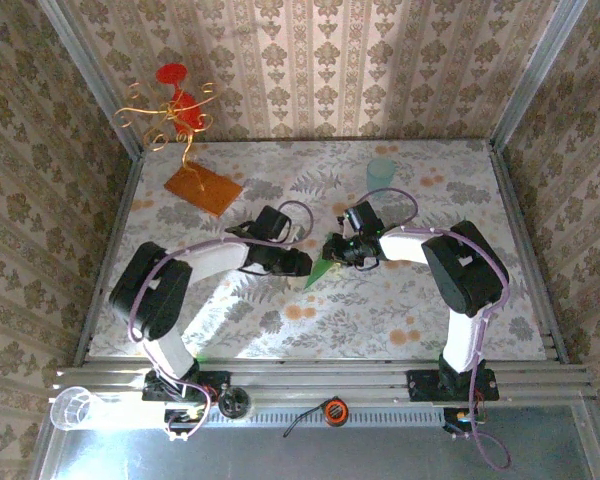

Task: Fold a paper plane with a square sheet of paper (pick it up from the middle)

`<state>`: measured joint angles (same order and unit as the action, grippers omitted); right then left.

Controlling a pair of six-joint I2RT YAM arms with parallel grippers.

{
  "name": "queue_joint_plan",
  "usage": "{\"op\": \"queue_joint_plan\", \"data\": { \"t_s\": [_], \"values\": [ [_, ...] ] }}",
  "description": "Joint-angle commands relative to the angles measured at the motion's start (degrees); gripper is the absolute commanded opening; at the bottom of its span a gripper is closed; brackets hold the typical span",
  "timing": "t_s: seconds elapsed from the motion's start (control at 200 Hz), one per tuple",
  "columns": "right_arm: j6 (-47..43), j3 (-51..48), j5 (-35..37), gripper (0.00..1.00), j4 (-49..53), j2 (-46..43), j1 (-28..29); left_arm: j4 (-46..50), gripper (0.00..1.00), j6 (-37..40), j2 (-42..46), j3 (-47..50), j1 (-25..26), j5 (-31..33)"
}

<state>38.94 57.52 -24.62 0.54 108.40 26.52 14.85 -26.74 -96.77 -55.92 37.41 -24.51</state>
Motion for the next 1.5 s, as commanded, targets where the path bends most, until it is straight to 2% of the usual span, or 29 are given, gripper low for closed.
{"op": "queue_joint_plan", "data": {
  "t_s": [0.0,0.105,0.24,0.395,1.145,1.495],
  "values": [
    [-1.0,-0.2,-2.6,0.21,3.5,1.5,0.8,0.3,0.45,0.8,2.6,-0.1,-0.1,-0.5],
    [-0.3,-0.5,-3.0,0.21,2.8,1.4,1.2,-3.7,0.39,-0.6,1.1,-0.6,1.1,-3.2],
    [0.2,-0.5,-2.7,0.19,2.5,1.6,1.3,-7.4,0.26,-2.7,-3.1,-1.8,2.6,-5.6],
    [0.3,-0.2,-1.9,0.17,3.2,1.7,1.2,-9.4,0.18,-4.3,-5.6,-1.8,3.1,-6.3],
    [3.2,0.9,-0.2,0.14,3.8,2.0,0.7,-7.4,0.11,-3.8,-8.9,-0.8,3.1,-3.0],
    [2.8,1.1,-2.4,0.15,1.0,-0.6,0.6,-6.3,0.1,-3.1,-9.8,-0.7,3.0,-1.7]
  ]
}}
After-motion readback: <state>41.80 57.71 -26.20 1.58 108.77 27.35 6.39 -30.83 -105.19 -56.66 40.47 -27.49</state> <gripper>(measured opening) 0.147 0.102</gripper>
